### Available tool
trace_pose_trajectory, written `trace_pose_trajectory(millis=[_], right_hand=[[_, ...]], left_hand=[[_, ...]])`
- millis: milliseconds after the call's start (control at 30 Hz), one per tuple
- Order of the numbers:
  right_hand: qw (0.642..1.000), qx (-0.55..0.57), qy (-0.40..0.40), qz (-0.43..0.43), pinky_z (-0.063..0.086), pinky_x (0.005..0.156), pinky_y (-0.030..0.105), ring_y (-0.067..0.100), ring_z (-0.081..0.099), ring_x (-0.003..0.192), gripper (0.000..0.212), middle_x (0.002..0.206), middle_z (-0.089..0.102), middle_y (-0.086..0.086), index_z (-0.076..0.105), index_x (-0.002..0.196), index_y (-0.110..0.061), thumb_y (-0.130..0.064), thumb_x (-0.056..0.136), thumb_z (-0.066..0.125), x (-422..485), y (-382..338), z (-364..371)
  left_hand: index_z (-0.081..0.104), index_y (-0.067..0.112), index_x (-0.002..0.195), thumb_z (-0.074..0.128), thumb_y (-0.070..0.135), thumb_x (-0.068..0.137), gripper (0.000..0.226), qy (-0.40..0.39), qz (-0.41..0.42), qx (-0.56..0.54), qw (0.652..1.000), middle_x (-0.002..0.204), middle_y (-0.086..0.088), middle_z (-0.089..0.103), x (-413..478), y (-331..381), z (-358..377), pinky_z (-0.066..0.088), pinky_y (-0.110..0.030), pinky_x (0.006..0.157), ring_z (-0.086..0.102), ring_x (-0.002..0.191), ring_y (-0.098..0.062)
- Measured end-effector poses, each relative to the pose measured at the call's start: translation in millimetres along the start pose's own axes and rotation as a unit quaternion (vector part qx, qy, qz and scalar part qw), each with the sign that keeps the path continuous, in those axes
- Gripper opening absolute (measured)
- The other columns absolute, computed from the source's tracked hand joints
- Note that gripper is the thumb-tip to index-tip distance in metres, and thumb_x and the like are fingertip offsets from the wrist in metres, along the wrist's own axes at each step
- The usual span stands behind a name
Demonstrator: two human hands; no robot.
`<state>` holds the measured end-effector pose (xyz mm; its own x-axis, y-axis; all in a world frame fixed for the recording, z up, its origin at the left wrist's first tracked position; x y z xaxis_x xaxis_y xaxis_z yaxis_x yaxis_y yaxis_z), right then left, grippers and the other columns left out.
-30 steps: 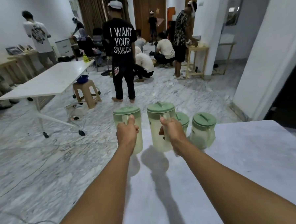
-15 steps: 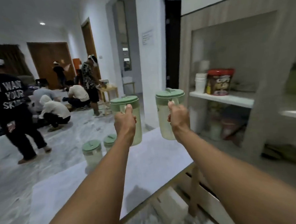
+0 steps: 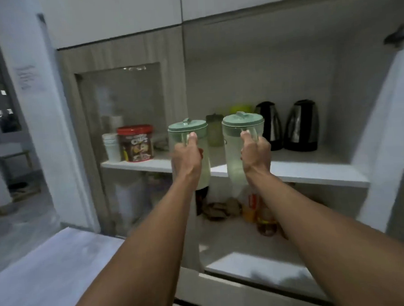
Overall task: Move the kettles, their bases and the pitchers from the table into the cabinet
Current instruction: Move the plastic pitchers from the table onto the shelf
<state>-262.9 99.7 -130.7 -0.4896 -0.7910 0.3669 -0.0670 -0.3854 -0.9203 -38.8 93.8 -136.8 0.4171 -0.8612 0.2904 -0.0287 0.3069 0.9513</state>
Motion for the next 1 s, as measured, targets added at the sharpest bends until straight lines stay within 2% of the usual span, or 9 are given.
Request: trace_pose_trajectory(millis=[100, 233, 433, 567, 667, 733, 800, 900, 1000], right_hand=[[1.0, -0.012, 0.007, -0.013, 0.047, 0.07, 0.04, 0.022, 0.055, 0.07, 0.023, 0.072, 0.058, 0.0, 0.053, 0.071, -0.023, -0.042, 0.083, 0.054, 53.1, 13.2, -36.5], [1.0, -0.012, -0.005, -0.009, 0.042, 0.066, 0.039, 0.019, 0.051, 0.065, 0.023, 0.066, 0.054, -0.003, 0.053, 0.069, -0.024, -0.044, 0.079, 0.054, 112.1, 44.7, -49.0], [0.999, 0.0, -0.031, 0.025, 0.04, 0.067, 0.039, 0.019, 0.05, 0.064, 0.028, 0.065, 0.053, -0.005, 0.054, 0.065, -0.026, -0.052, 0.076, 0.055, 175.2, 112.0, -7.9], [0.999, -0.012, -0.031, 0.032, 0.045, 0.072, 0.044, 0.024, 0.051, 0.073, 0.036, 0.073, 0.055, 0.003, 0.049, 0.065, -0.027, -0.063, 0.065, 0.051, 225.8, 142.3, 44.2], [0.998, -0.035, -0.02, 0.04, 0.051, 0.075, 0.047, 0.027, 0.055, 0.074, 0.041, 0.078, 0.058, 0.01, 0.047, 0.064, -0.024, -0.065, 0.064, 0.049, 264.3, 164.7, 79.7], [0.998, -0.044, -0.014, 0.049, 0.051, 0.073, 0.044, 0.031, 0.061, 0.075, 0.043, 0.079, 0.061, 0.011, 0.053, 0.066, -0.021, -0.063, 0.065, 0.048, 290.6, 179.8, 101.9], [0.996, -0.054, -0.026, 0.066, 0.051, 0.074, 0.046, 0.033, 0.06, 0.077, 0.049, 0.082, 0.06, 0.011, 0.055, 0.071, -0.021, -0.067, 0.061, 0.044, 318.4, 197.3, 125.7], [0.994, -0.04, -0.051, 0.089, 0.039, 0.061, 0.035, 0.021, 0.045, 0.073, 0.04, 0.078, 0.047, -0.003, 0.04, 0.068, -0.034, -0.072, 0.056, 0.045, 358.2, 226.7, 159.9], [0.996, -0.026, -0.035, 0.077, 0.042, 0.072, 0.037, 0.022, 0.05, 0.081, 0.031, 0.086, 0.053, 0.002, 0.043, 0.068, -0.034, -0.063, 0.058, 0.049, 371.8, 227.8, 175.4]], left_hand=[[0.058, 0.018, 0.074, 0.046, 0.043, 0.099, 0.037, -0.015, -0.001, -0.014, 1.0, 0.082, -0.007, 0.066, 8.8, -8.5, 66.4, 0.046, -0.033, 0.07, 0.06, 0.074, -0.022], [0.054, 0.018, 0.074, 0.044, 0.04, 0.101, 0.036, -0.025, -0.007, -0.012, 1.0, 0.08, -0.004, 0.062, 30.6, -26.1, 122.8, 0.041, -0.028, 0.058, 0.056, 0.07, -0.016], [0.057, 0.017, 0.077, 0.044, 0.042, 0.1, 0.037, -0.013, -0.023, 0.025, 0.999, 0.081, -0.005, 0.062, 97.6, -78.0, 155.9, 0.043, -0.032, 0.064, 0.057, 0.073, -0.02], [0.059, 0.005, 0.104, 0.044, 0.049, 0.099, 0.047, 0.011, -0.058, 0.035, 0.998, 0.094, -0.008, 0.062, 167.1, -108.0, 167.4, 0.043, -0.034, 0.073, 0.059, 0.085, -0.025], [0.06, 0.004, 0.099, 0.045, 0.045, 0.099, 0.044, 0.015, -0.083, 0.048, 0.995, 0.103, -0.013, 0.065, 223.8, -129.4, 180.5, 0.047, -0.036, 0.083, 0.062, 0.095, -0.031], [0.061, -0.001, 0.114, 0.047, 0.047, 0.095, 0.054, 0.019, -0.107, 0.041, 0.993, 0.112, -0.019, 0.068, 257.5, -141.0, 190.6, 0.051, -0.04, 0.086, 0.064, 0.097, -0.034], [0.056, -0.004, 0.125, 0.048, 0.057, 0.081, 0.075, 0.017, -0.113, 0.014, 0.993, 0.119, -0.027, 0.066, 290.4, -153.3, 204.4, 0.053, -0.049, 0.084, 0.066, 0.1, -0.041], [0.045, -0.015, 0.13, 0.047, 0.065, 0.068, 0.101, 0.001, -0.077, -0.004, 0.997, 0.126, -0.04, 0.053, 343.7, -179.8, 229.9, 0.048, -0.064, 0.089, 0.056, 0.111, -0.056], [0.044, -0.017, 0.13, 0.044, 0.069, 0.065, 0.108, -0.008, -0.058, -0.008, 0.998, 0.125, -0.041, 0.054, 370.4, -188.8, 246.3, 0.049, -0.063, 0.089, 0.057, 0.109, -0.055]])
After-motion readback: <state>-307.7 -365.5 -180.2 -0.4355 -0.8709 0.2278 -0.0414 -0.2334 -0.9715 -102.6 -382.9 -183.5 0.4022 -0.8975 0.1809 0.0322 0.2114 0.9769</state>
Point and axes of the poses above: each hand's wrist, its own x-axis towards the middle knuckle, its own z-axis out of the palm, y = z × x, the point moved 10 cm from there along x, towards the middle knuckle
